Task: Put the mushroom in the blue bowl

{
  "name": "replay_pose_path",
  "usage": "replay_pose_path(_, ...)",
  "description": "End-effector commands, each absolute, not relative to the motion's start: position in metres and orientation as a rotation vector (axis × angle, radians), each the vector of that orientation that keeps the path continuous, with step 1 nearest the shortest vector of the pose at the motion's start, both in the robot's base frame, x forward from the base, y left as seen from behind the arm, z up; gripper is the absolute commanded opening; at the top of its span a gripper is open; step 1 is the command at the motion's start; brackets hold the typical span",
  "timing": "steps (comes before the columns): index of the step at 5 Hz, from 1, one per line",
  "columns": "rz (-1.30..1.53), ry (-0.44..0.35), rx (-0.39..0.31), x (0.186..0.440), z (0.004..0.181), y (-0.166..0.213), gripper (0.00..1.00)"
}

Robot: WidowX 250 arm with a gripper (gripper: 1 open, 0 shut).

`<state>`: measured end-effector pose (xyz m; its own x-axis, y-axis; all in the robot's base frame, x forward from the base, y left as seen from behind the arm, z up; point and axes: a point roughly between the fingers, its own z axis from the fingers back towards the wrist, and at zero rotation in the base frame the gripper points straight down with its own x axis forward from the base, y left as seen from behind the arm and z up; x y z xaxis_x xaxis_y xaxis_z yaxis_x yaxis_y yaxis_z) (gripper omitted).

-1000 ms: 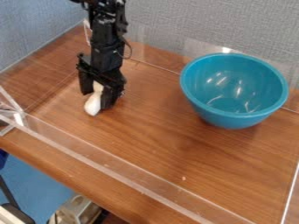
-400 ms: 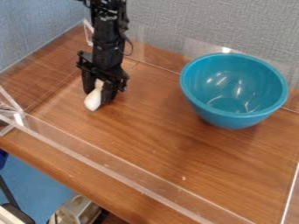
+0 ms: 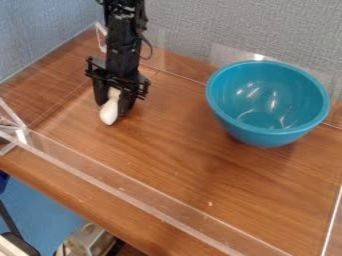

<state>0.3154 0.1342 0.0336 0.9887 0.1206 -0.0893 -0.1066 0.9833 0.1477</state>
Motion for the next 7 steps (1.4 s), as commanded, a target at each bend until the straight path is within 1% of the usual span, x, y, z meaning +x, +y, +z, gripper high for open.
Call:
replay_pose_path(1,0.203,-0.005,0.168,0.316,0.075,0.148,0.0)
replay_pose_path(2,0.169,-0.02,0.166,0.317,0.087,0.143,0.0)
replay_pose_path(3,0.16,-0.022,0.165,0.317,0.093,0.153,0.0)
replay_pose_path(4,0.16,-0.026,0.165,0.324,0.099,0.147,0.0)
replay_pose_path(5,0.156,-0.035,0.167,0.33,0.109,0.138,0.0)
replay_pose_path(6,0.111,-0.047,0.166,0.327,0.117,0.137,0.0)
replay_pose_path(7,0.073,-0.052,0.163,0.322,0.12,0.141,0.0)
